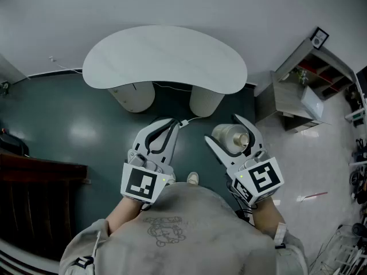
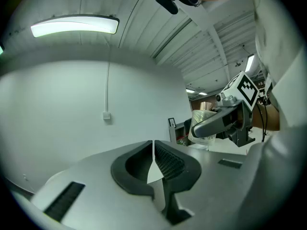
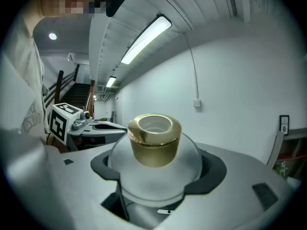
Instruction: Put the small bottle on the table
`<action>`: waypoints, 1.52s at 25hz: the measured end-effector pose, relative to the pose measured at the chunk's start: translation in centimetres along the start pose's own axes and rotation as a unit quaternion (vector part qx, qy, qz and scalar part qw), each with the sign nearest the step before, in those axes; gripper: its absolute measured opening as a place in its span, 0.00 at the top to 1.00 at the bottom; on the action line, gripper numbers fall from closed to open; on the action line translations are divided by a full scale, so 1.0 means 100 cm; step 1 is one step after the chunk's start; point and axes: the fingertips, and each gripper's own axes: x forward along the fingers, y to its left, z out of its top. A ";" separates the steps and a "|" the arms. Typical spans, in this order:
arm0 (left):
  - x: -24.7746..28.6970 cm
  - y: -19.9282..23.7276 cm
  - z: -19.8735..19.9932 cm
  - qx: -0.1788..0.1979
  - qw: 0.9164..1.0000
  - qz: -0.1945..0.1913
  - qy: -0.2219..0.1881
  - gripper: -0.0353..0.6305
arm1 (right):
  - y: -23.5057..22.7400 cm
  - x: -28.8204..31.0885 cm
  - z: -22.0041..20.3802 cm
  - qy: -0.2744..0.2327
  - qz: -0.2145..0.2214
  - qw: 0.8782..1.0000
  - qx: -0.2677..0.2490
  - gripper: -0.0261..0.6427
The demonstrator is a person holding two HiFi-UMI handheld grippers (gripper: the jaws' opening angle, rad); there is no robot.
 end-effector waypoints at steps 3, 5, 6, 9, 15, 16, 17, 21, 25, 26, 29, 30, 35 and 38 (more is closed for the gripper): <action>0.005 -0.008 0.000 0.002 1.000 -0.003 0.002 0.91 | -0.006 -0.005 -0.001 -0.004 -0.003 1.000 0.003 0.44; 0.009 -0.013 0.000 0.003 1.000 -0.004 0.003 0.91 | -0.012 -0.008 -0.001 -0.006 -0.004 1.000 0.010 0.44; 0.011 -0.015 0.001 0.003 1.000 -0.005 0.004 0.91 | -0.014 -0.009 -0.002 -0.005 -0.004 1.000 0.012 0.44; 0.017 -0.020 0.002 0.004 1.000 -0.007 0.005 0.91 | -0.021 -0.012 -0.005 -0.001 -0.006 1.000 0.011 0.44; 0.033 -0.035 0.002 0.002 1.000 -0.015 0.008 0.91 | -0.037 -0.020 -0.011 0.004 -0.007 1.000 0.012 0.44; 0.037 -0.037 0.002 0.001 1.000 -0.016 0.008 0.91 | -0.041 -0.022 -0.013 0.005 -0.007 1.000 0.013 0.44; 0.040 -0.039 0.002 0.000 1.000 -0.016 0.008 0.91 | -0.044 -0.023 -0.015 0.006 -0.008 1.000 0.014 0.44; 0.054 -0.047 0.004 -0.001 1.000 -0.013 0.009 0.91 | -0.060 -0.029 -0.020 0.007 -0.008 1.000 0.017 0.44; 0.068 -0.062 0.004 0.004 1.000 -0.010 0.012 0.91 | -0.077 -0.041 -0.028 0.008 -0.006 1.000 0.017 0.44; 0.069 -0.066 0.003 0.005 1.000 -0.009 0.011 0.91 | -0.080 -0.044 -0.030 0.008 -0.006 1.000 0.018 0.44; 0.076 -0.074 0.003 0.008 1.000 -0.006 0.013 0.91 | -0.089 -0.051 -0.036 0.009 -0.010 1.000 0.023 0.44; 0.079 -0.076 0.003 0.009 1.000 -0.005 0.012 0.91 | -0.093 -0.052 -0.037 0.009 -0.011 1.000 0.024 0.44; 0.092 -0.086 0.006 0.020 1.000 -0.011 0.013 0.91 | -0.110 -0.057 -0.040 0.003 -0.015 0.999 0.029 0.44; 0.100 -0.088 0.008 0.024 1.000 -0.017 0.009 0.91 | -0.118 -0.058 -0.042 -0.003 -0.019 0.999 0.028 0.44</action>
